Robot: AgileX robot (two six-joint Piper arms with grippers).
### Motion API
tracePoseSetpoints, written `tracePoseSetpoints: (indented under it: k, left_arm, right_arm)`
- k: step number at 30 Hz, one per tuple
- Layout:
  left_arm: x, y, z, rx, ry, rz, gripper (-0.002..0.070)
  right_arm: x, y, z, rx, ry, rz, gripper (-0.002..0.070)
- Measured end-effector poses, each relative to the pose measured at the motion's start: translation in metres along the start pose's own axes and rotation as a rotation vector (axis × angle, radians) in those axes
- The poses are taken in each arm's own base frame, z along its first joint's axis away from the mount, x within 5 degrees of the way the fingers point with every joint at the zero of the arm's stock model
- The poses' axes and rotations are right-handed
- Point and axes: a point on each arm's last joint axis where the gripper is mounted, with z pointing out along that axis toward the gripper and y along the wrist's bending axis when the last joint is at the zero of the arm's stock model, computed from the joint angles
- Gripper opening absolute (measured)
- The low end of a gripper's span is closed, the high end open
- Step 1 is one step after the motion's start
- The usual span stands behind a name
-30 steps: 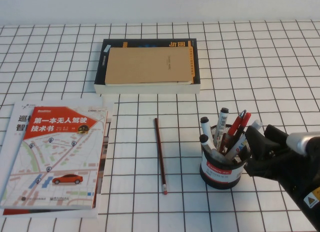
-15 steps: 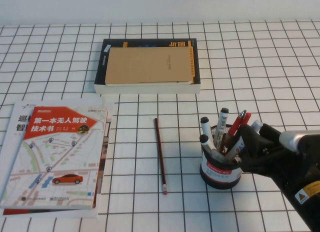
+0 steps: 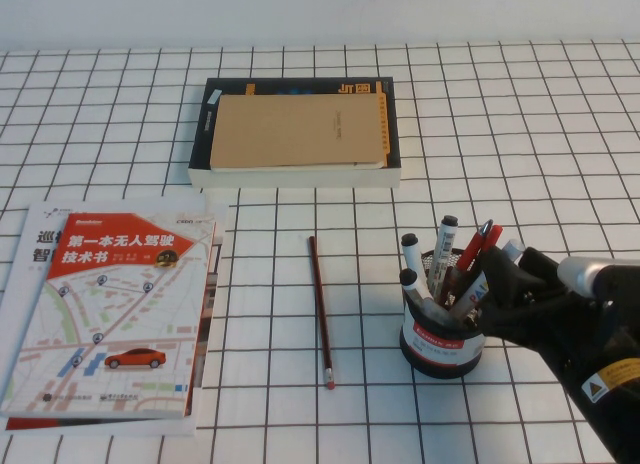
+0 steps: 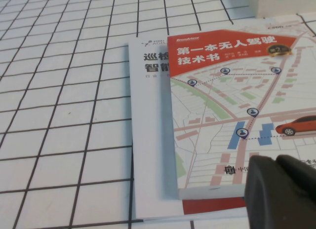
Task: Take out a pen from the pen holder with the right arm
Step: 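Take a marker out of the pen holder and lay it on the table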
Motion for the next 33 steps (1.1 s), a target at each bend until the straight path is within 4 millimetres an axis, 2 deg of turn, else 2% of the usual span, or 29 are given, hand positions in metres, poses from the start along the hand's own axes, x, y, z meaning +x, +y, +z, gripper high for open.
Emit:
tracePoseSetpoints:
  k: [11,20,22,33]
  left_arm:
    - [0.0,0.0,0.0,0.0,0.0,0.0,-0.0004]
    - [0.0,0.0,0.0,0.0,0.0,0.0,-0.0004]
    - [0.0,0.0,0.0,0.0,0.0,0.0,-0.0004]
    - [0.0,0.0,0.0,0.0,0.0,0.0,-0.0004]
  right_arm:
    - [-0.0033,0.0039,0.0045,-0.011,-0.017,0.011,0.0309]
    - [-0.0026,0.006,0.0045,-0.033,-0.009,0.001,0.014]
    - [-0.0028,0.0073,0.0048,-0.045,-0.01,0.001,0.0125]
    - [-0.0058,0.0091,0.0046,-0.052,-0.015,0.006,0.0124]
